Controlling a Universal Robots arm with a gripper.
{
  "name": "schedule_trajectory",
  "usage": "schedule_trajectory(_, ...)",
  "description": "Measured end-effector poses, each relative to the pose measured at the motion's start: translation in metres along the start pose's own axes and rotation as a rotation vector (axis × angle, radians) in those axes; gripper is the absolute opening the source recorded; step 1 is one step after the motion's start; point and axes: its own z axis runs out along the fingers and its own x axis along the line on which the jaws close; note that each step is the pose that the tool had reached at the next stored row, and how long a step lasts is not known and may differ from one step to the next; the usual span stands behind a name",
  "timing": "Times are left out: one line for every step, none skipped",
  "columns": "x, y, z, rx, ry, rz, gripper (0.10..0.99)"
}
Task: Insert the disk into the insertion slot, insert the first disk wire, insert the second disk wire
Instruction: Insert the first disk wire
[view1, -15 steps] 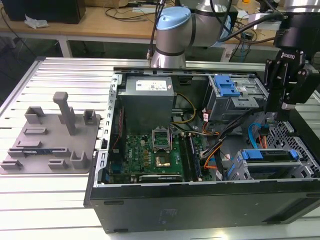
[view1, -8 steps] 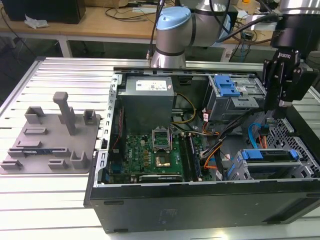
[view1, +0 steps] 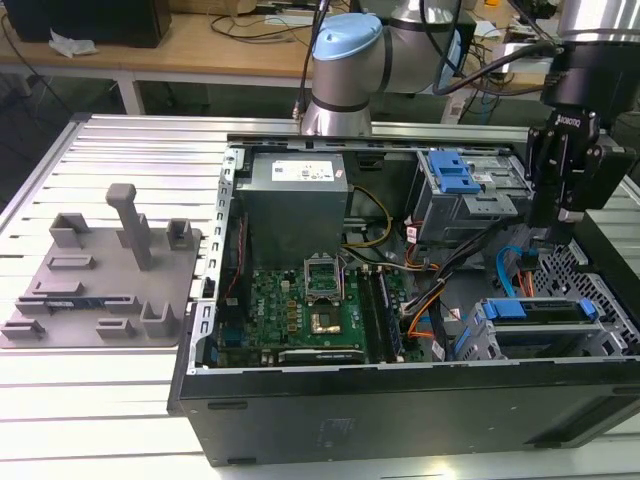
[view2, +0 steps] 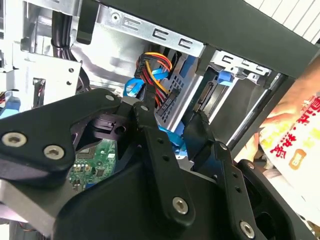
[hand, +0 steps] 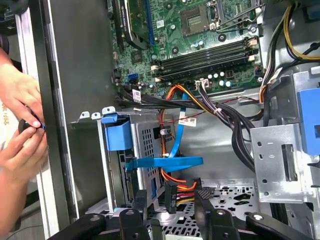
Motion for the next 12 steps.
schedule_trajectory(0.0, 0.0003, 0.0001, 0.0, 0.0002, 0.0, 0.502)
schedule_trajectory(0.0, 0.001, 0.0002, 0.0, 0.0012, 0.0, 0.502)
schedule_trajectory(0.0, 0.0013, 0.0002, 0.002, 0.008, 0.0, 0.502)
schedule_trajectory(0.0, 0.0013, 0.0002, 0.003, 0.0183, 0.001, 0.502)
schedule_trajectory(0.0001, 0.0014, 0.0002, 0.004, 0.0281, 0.001, 0.502)
schedule_trajectory(0.0, 0.0014, 0.0004, 0.006, 0.0426, 0.001, 0.502)
schedule_trajectory(-0.0002, 0.0014, 0.0008, 0.007, 0.0512, 0.001, 0.502)
schedule_trajectory(-0.0008, 0.0015, 0.0021, 0.008, 0.055, 0.001, 0.502)
schedule_trajectory(-0.0015, 0.0017, 0.0027, 0.008, 0.0559, 0.001, 0.502)
schedule_trajectory(-0.0017, 0.0017, 0.0029, 0.008, 0.0558, 0.001, 0.502)
schedule_trajectory(-0.0019, 0.0018, 0.0028, 0.008, 0.0559, 0.001, 0.502)
schedule_trajectory(-0.0021, 0.0019, 0.0029, 0.008, 0.056, 0.001, 0.502)
